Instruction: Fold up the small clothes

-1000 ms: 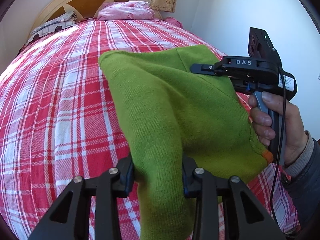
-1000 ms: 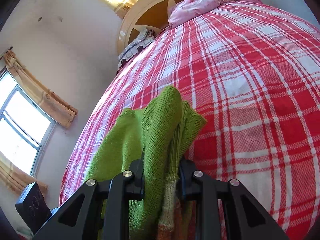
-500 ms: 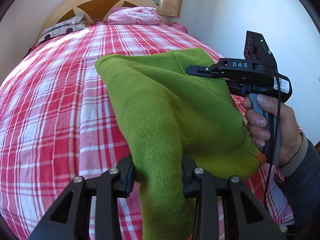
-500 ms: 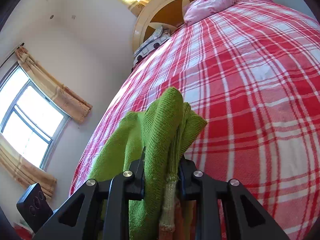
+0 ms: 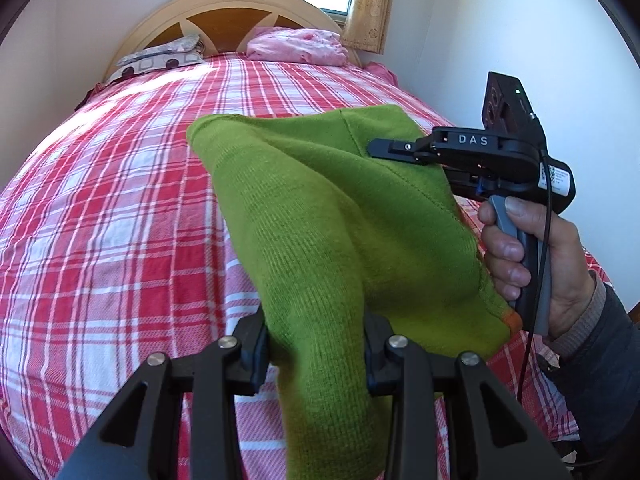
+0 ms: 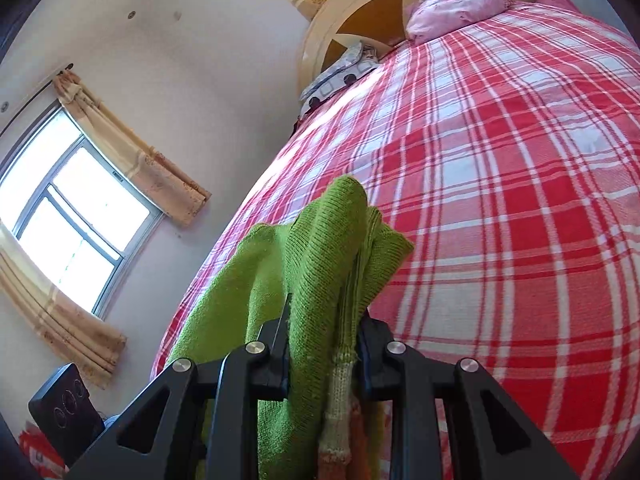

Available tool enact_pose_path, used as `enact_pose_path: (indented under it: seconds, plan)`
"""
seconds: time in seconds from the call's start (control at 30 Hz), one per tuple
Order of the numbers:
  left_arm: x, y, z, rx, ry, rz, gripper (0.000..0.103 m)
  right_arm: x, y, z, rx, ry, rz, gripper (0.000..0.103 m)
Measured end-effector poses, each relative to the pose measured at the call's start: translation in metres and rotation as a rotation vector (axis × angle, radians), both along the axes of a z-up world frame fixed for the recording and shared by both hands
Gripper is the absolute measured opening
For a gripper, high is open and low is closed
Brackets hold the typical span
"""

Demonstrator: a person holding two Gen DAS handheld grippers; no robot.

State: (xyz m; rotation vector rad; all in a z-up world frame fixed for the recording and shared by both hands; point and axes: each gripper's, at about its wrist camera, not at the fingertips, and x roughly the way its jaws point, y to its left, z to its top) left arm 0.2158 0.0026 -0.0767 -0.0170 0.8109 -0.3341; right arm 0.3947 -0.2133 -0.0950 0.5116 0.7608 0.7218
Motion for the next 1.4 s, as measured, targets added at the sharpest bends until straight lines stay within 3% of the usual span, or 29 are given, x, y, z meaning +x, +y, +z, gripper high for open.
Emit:
enact_pose_path:
  seconds: [0.67,1.4]
  plan:
    - [-0.040,0.083,0.008,0.028,-0.038,0.166,0.037,-0.019,0.122,0.014,0.005,-0.026,0.194,0.025]
    - [-0.073,0.146,-0.002,0.078,-0.041,0.288,0.037,-0.028,0.235,0.013,-0.064,-0.027,0.354,0.025]
